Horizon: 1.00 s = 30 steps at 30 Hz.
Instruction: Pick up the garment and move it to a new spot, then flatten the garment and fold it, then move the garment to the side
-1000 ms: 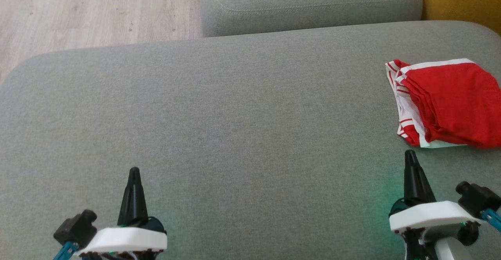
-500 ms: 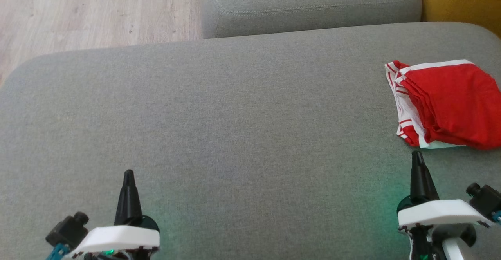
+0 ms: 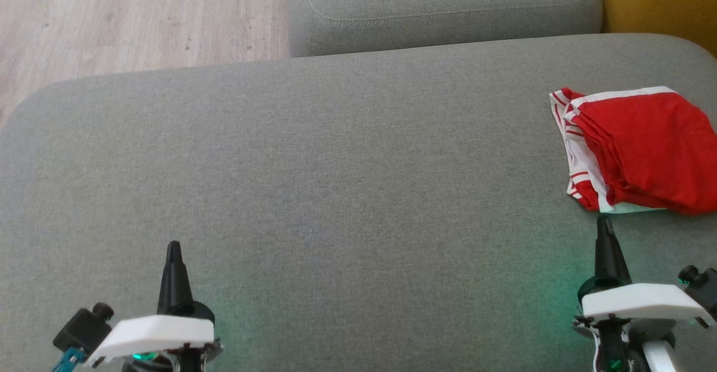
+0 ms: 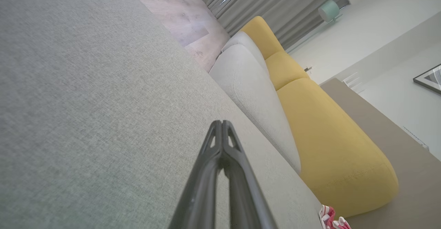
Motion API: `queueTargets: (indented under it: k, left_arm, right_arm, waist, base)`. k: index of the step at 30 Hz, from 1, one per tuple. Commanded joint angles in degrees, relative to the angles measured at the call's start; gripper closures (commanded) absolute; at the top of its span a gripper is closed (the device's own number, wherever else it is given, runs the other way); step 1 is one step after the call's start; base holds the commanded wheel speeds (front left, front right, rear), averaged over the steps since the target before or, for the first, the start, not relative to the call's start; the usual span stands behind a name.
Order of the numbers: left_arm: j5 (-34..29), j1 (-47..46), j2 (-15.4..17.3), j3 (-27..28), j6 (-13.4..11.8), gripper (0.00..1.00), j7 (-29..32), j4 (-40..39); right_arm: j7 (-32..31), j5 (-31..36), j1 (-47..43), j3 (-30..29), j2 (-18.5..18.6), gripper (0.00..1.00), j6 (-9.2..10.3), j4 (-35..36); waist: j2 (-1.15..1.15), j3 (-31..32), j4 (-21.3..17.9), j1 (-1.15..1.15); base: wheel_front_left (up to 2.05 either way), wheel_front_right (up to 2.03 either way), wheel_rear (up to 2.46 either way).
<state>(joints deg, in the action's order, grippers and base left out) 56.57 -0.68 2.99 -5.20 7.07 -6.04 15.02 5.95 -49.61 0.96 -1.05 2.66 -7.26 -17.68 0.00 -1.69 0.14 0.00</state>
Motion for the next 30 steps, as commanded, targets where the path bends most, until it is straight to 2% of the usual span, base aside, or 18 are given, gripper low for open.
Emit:
queueTargets:
  k: [1, 30]
  left_arm:
    - [1.3, -2.7, 0.8, 1.8, 0.2, 1.00, 0.4, -1.6]
    - [16.4, -3.8, 1.0, 5.3, 0.3, 1.00, 4.9, -1.3]
  right_arm:
    - [-0.5, -1.7, 3.3, 0.1, 1.0, 1.00, -0.11, 2.1]
    - [-5.1, -19.4, 4.1, -1.7, 1.1, 1.00, -0.16, 2.8]
  waist:
    - [0.00, 0.0, 0.0, 0.00]
    - [0.00, 0.7, -0.1, 0.00]
  base:
    - [0.00, 0.00, 0.00]
    - [0.00, 0.00, 0.00]
